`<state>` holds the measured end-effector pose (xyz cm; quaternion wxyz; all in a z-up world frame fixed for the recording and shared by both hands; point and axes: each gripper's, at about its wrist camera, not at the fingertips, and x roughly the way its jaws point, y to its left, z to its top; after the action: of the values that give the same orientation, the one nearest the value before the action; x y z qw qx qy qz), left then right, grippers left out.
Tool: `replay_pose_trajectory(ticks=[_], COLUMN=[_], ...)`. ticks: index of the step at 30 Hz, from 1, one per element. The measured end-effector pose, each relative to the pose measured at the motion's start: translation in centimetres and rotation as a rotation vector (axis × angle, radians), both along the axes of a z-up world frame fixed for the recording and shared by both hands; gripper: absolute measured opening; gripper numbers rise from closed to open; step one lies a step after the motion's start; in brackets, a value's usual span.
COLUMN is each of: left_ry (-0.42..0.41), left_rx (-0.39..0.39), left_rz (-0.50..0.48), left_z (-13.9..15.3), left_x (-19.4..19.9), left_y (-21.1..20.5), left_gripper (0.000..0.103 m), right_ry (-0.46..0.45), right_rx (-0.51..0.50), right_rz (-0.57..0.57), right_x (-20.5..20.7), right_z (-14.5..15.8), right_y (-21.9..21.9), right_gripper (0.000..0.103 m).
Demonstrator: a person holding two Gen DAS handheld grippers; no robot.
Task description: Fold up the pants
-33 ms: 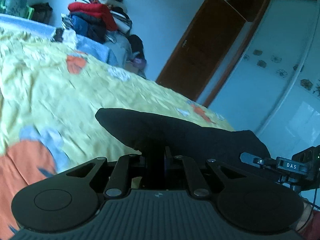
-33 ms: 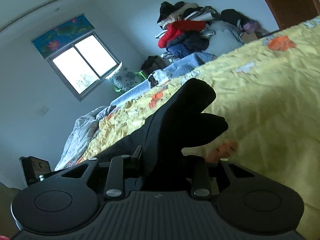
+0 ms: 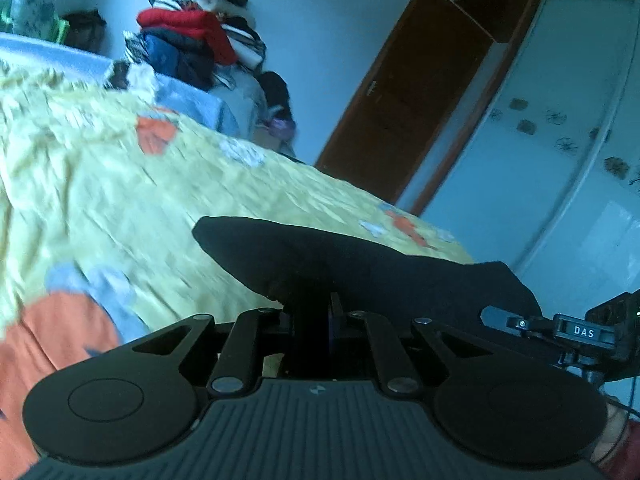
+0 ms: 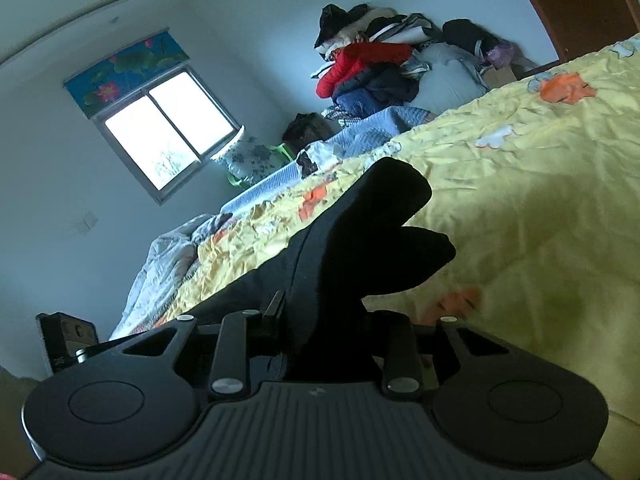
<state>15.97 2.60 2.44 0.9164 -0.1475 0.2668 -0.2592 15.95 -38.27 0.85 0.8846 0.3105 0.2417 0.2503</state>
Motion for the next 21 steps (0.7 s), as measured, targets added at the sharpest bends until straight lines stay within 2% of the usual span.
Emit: replay_pose_trajectory(ticks=[2,4,6,8,9,11,13,15,18,21], left_ry=[0.023,0.092,0.192,0.219,0.212,0.217,0.2,0.137,0.048,0.031], left_rx=[0.044,0.071,0.099,0.064,0.043,0.034,0.051,0.09,0.128,0.146], left_rz=[0.02,0.049,0.097,0.122,0.13,0.152,0.199,0.238,0.205,0.094], left_z=[-0.4,-2.0,-4.1,-5.4,-5.4,-5.1,-4.4,-2.9,-1.4,-1.6], left_x=[1.5,3.2,4.4,4.2,3.7,3.0,2.1,0.7,-1.3,-2.1], left_y=[0.4,0.6,0.9,1.9,2.5,3.3,3.9,3.8,2.4,0.3], left_gripper=[0.016,0.018,0.026,0.049,0.049,0.057,0.065,0.068,0.076,0.085], right_ry=[0.046,0.113,0.166,0.148,0.137,0.118,0.076,0.004,-0.056,-0.005], right_rx=[-0.034,-0.114,-0.223,-0.269,-0.272,-0.302,-0.381,-0.408,-0.347,-0.391], right_rz=[-0.019,-0.028,-0.064,-0.068,-0.07,-0.106,-0.195,-0.215,-0.095,0.03], right_x=[1.4,2.7,3.2,2.6,2.0,0.9,-0.3,-1.6,-2.4,-1.7], right_z=[-0.8,-2.1,-3.3,-3.6,-3.5,-3.1,-1.7,-0.2,0.7,-0.6], right_y=[1.0,2.2,3.2,3.2,2.9,2.0,1.3,1.2,2.6,5.5], right_gripper=[0.032,0.036,0.047,0.049,0.049,0.049,0.049,0.049,0.049,0.049])
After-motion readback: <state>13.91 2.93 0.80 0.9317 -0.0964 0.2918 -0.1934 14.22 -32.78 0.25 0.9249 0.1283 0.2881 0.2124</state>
